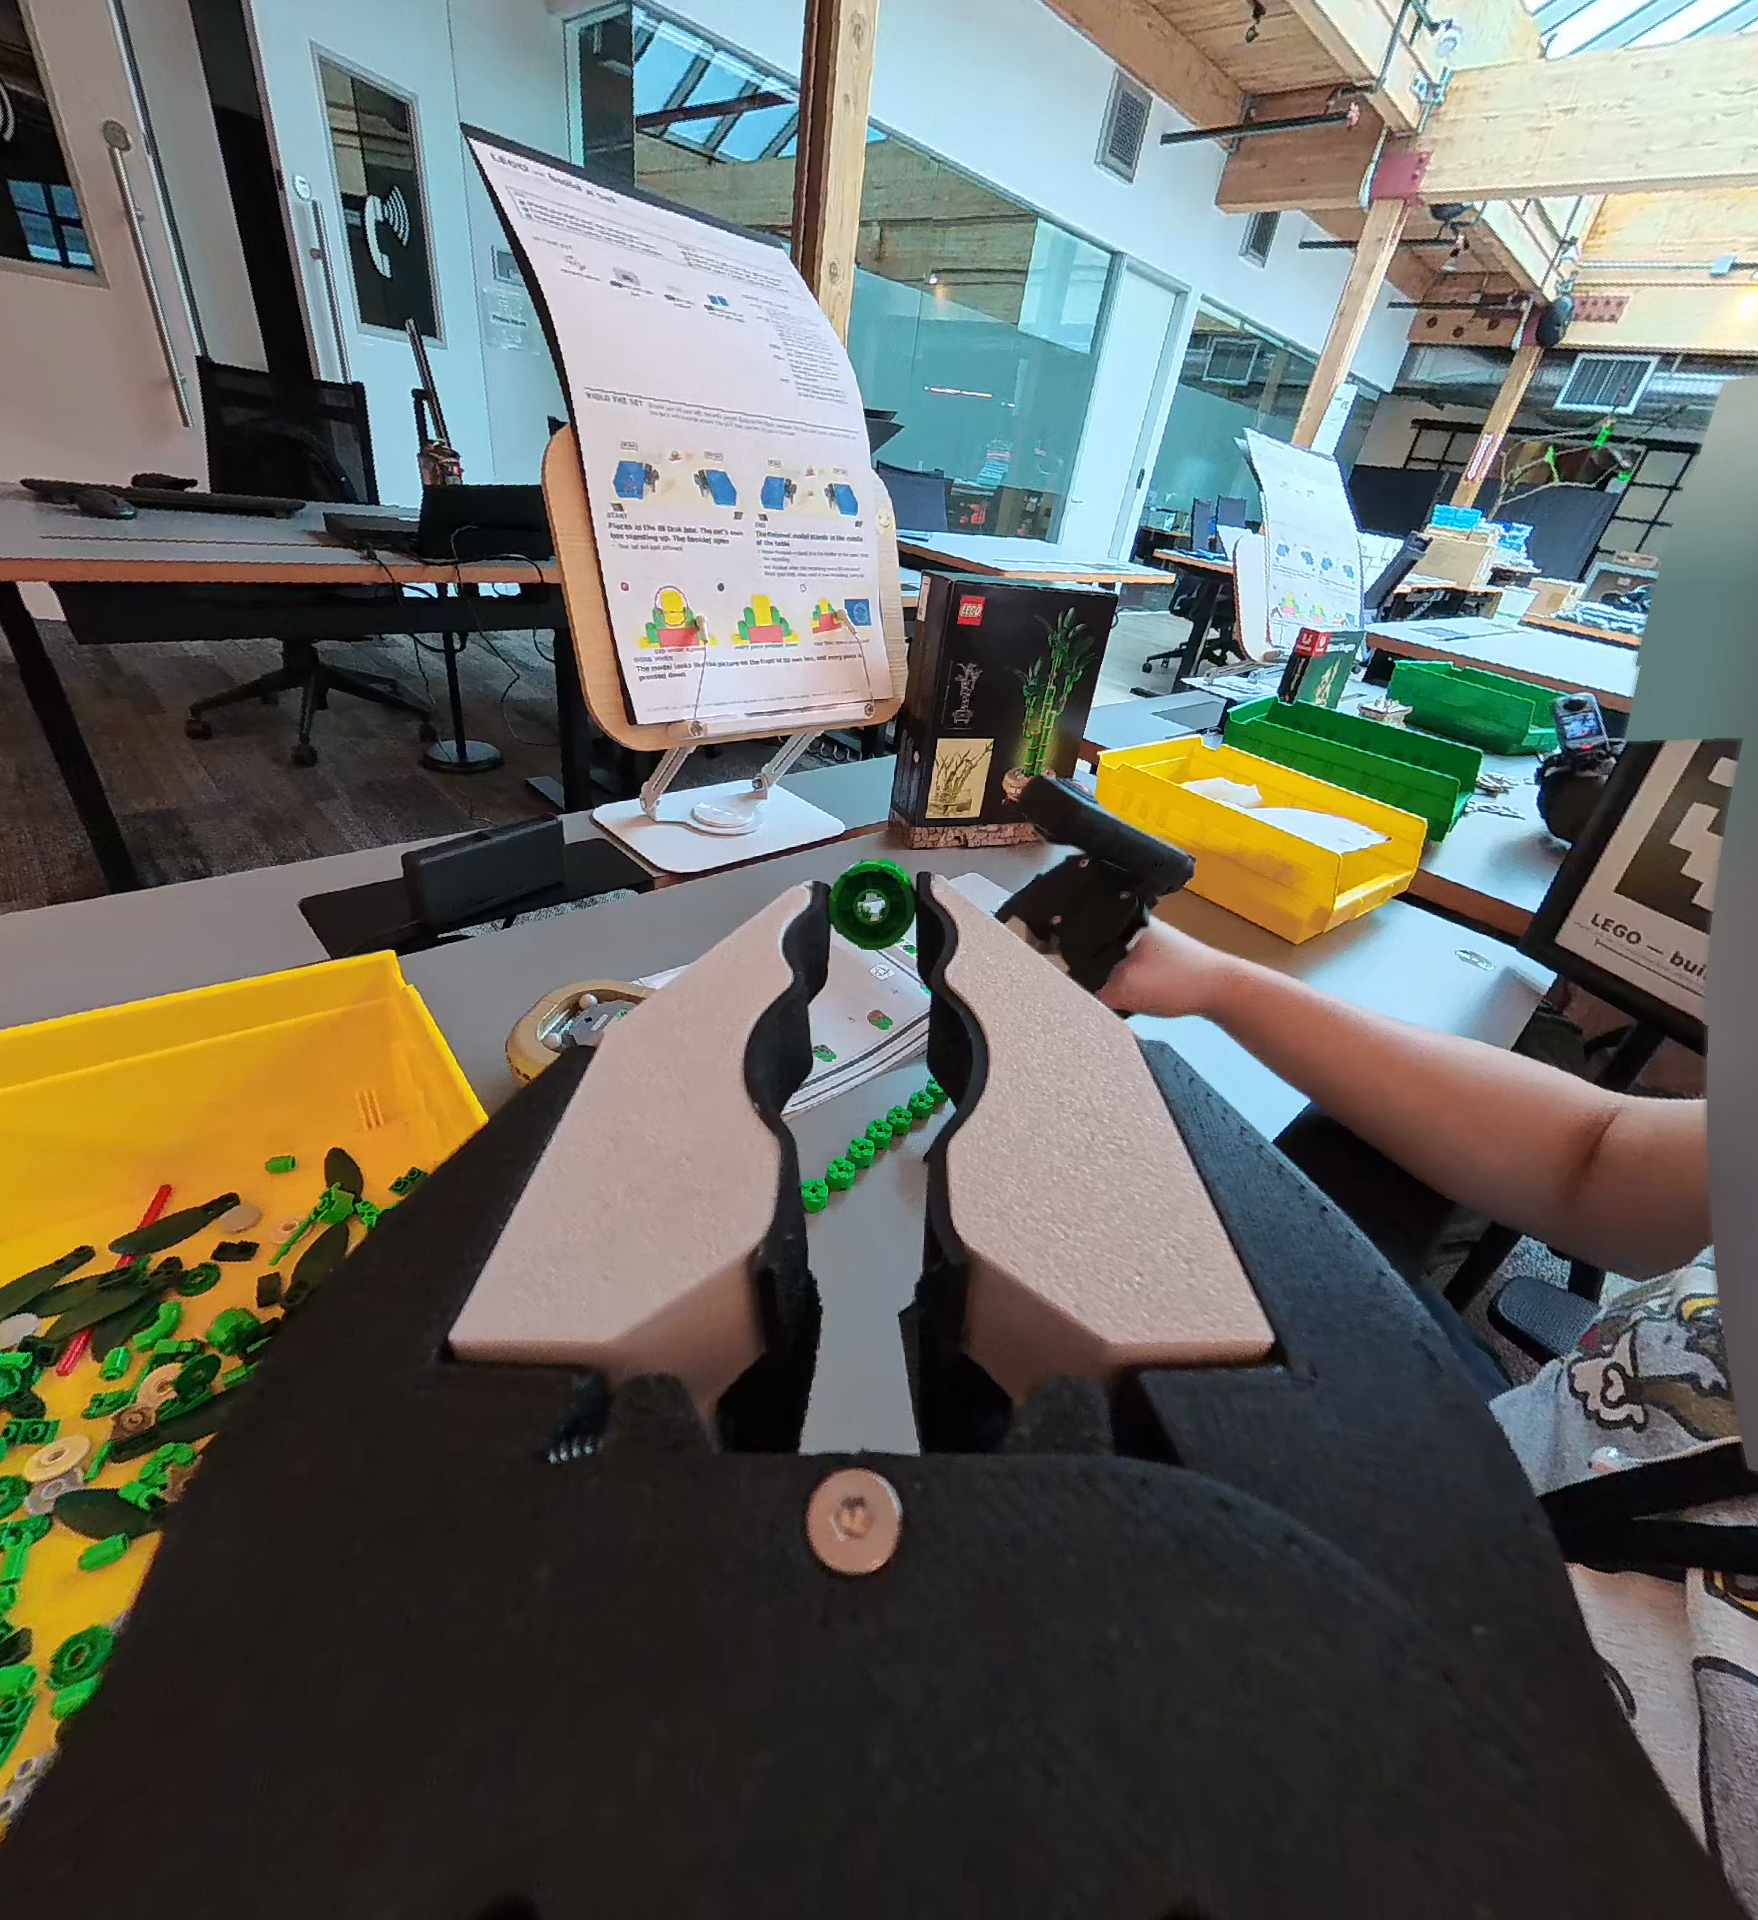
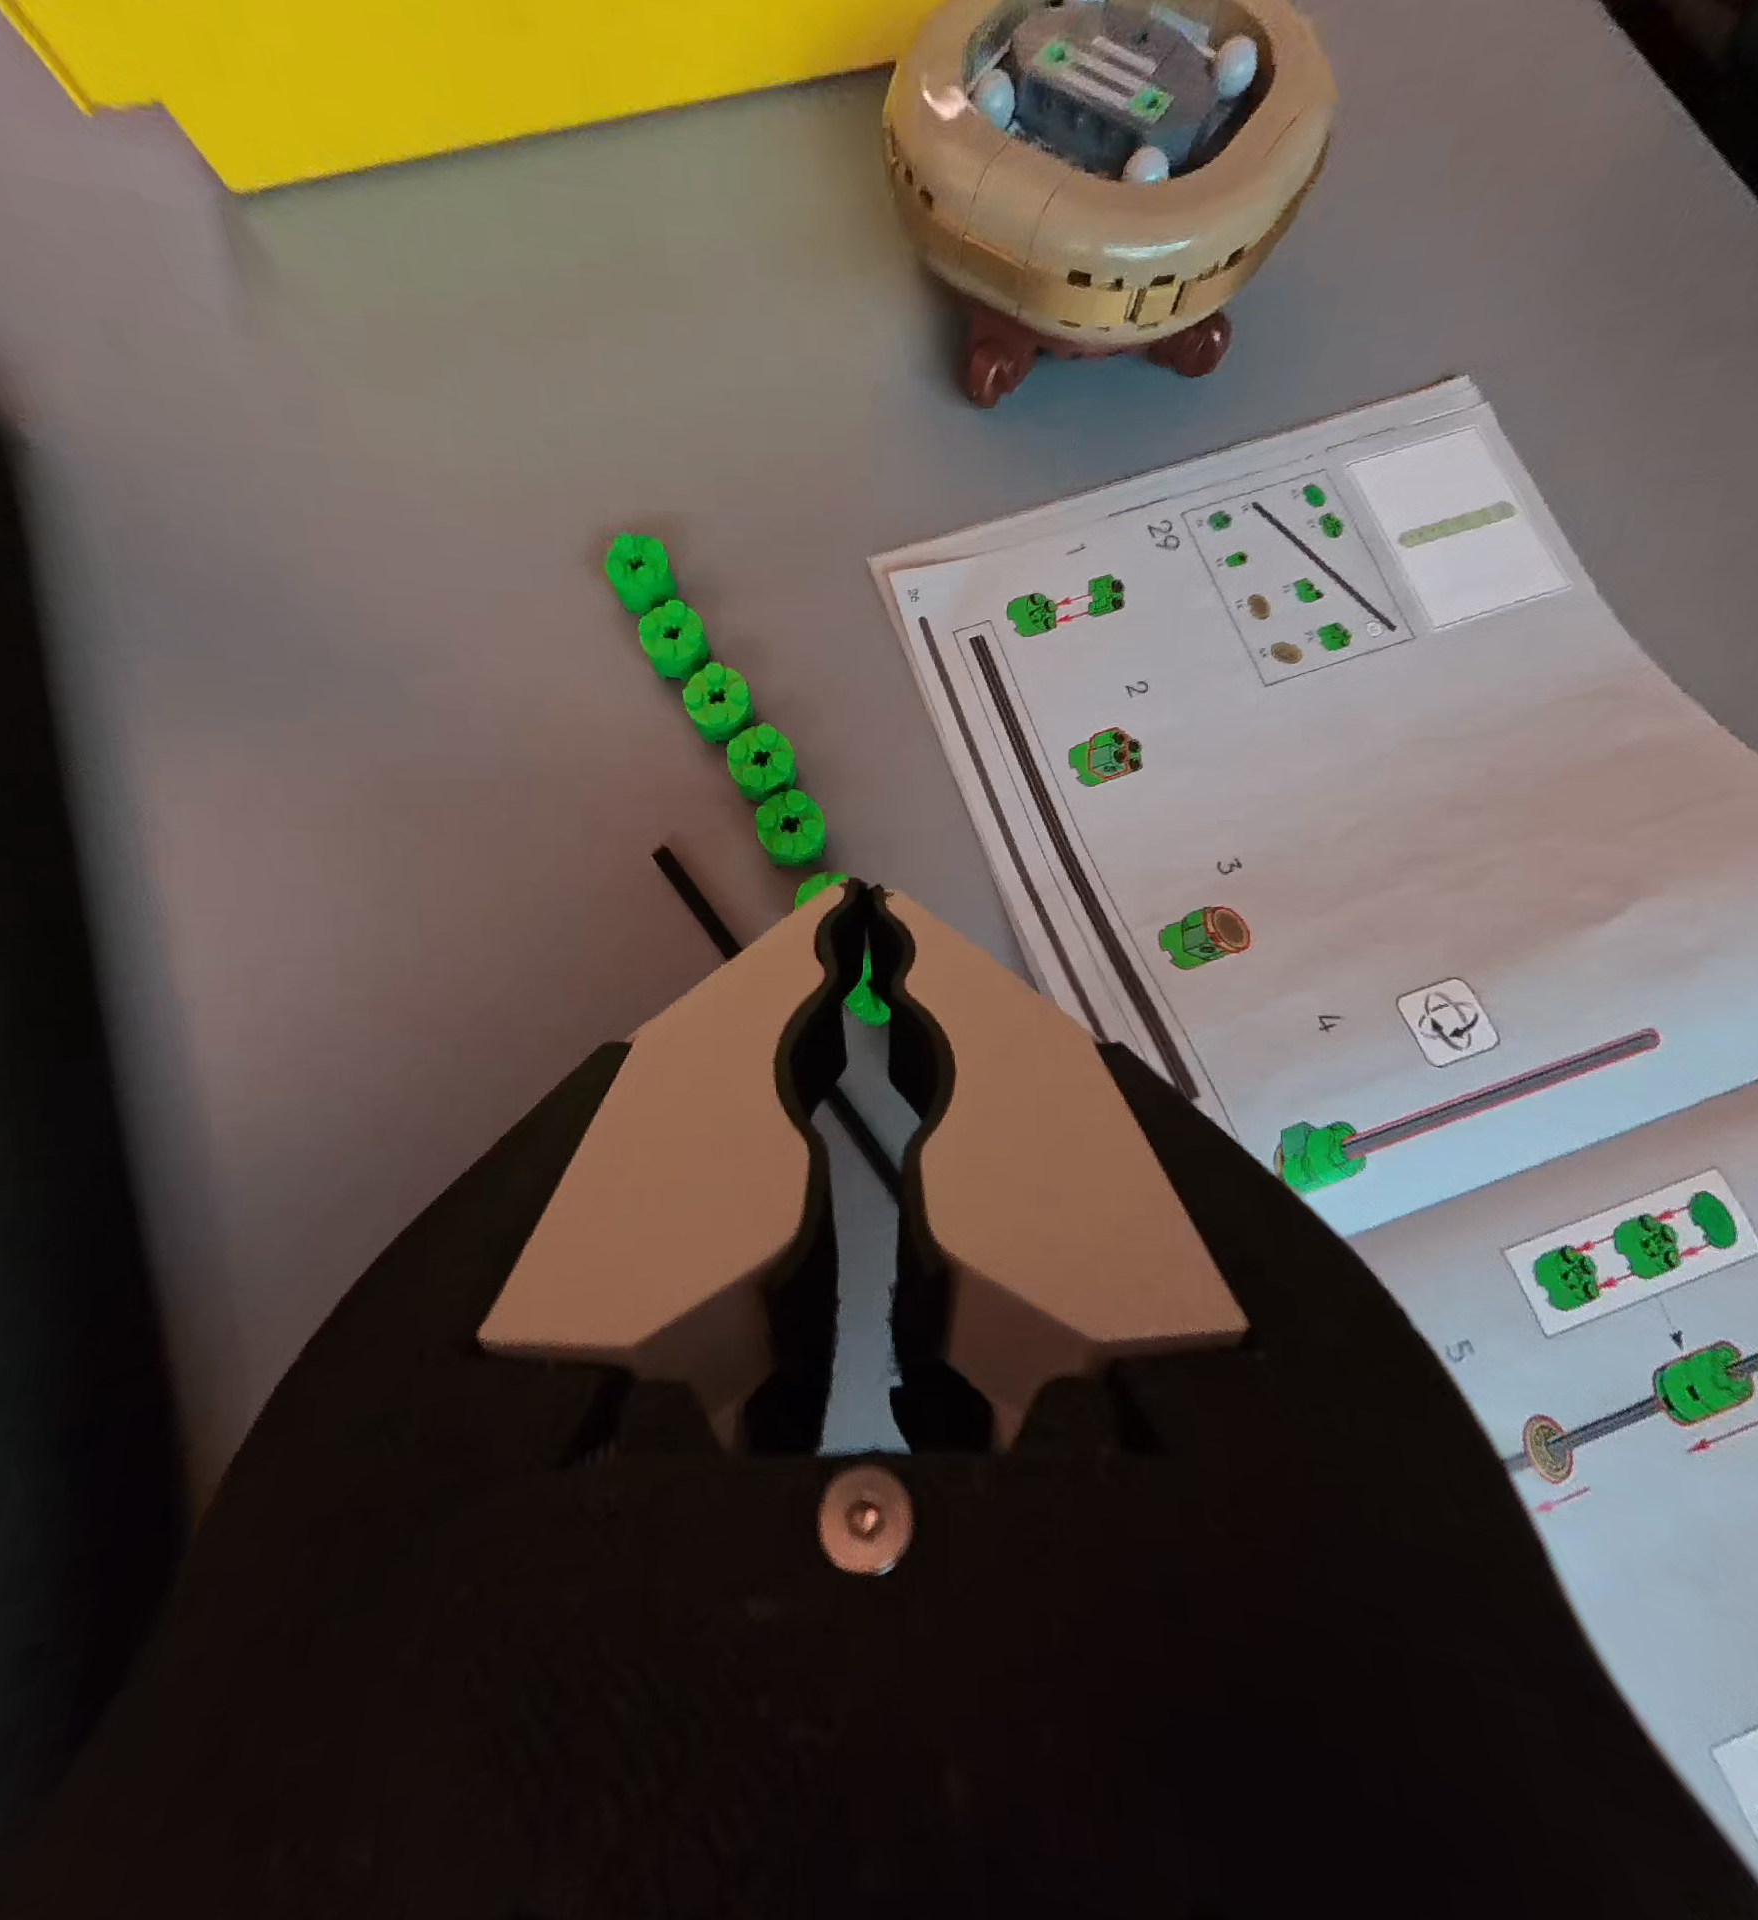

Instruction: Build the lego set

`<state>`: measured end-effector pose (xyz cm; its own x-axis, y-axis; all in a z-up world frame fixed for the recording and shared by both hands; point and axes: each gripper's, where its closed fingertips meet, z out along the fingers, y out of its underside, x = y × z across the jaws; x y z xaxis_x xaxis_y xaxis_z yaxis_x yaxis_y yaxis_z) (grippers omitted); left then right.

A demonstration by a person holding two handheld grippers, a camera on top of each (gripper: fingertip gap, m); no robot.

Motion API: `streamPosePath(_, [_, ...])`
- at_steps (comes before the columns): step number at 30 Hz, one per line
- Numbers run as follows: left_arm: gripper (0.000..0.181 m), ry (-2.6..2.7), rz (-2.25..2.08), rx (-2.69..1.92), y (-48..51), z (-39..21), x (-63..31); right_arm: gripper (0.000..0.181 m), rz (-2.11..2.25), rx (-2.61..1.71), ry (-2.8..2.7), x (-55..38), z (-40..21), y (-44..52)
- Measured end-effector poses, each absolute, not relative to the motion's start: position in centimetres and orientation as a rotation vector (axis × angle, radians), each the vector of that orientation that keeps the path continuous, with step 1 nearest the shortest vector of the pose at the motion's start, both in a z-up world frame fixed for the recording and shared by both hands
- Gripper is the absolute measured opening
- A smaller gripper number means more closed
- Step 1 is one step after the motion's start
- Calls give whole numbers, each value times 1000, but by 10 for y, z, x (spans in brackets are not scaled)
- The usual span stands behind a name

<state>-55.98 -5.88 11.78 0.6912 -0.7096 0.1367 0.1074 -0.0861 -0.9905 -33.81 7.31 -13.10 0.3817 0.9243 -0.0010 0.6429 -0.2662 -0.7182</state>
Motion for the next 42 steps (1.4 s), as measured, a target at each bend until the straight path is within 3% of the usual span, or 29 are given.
streamPosePath(5, [14, 529, -733, -1510, -60, 119, -556, 0, 532, -2089, -1390, -327, -158, 70])
streamPosePath(13, [14, 530, -739, -1514, -60, 117, -556, 0, 543, -2018, -1283, -315, -123, 79])
streamPosePath(38, [14, 565, -801, -1574, -56, 98, -543, 0, 510, -2152, -1342, -301, -159, 71])
streamPosePath(42, [13, 606, -935, -1602, -53, 80, -513, 0, 633, -1949, -1270, -324, -96, 61])
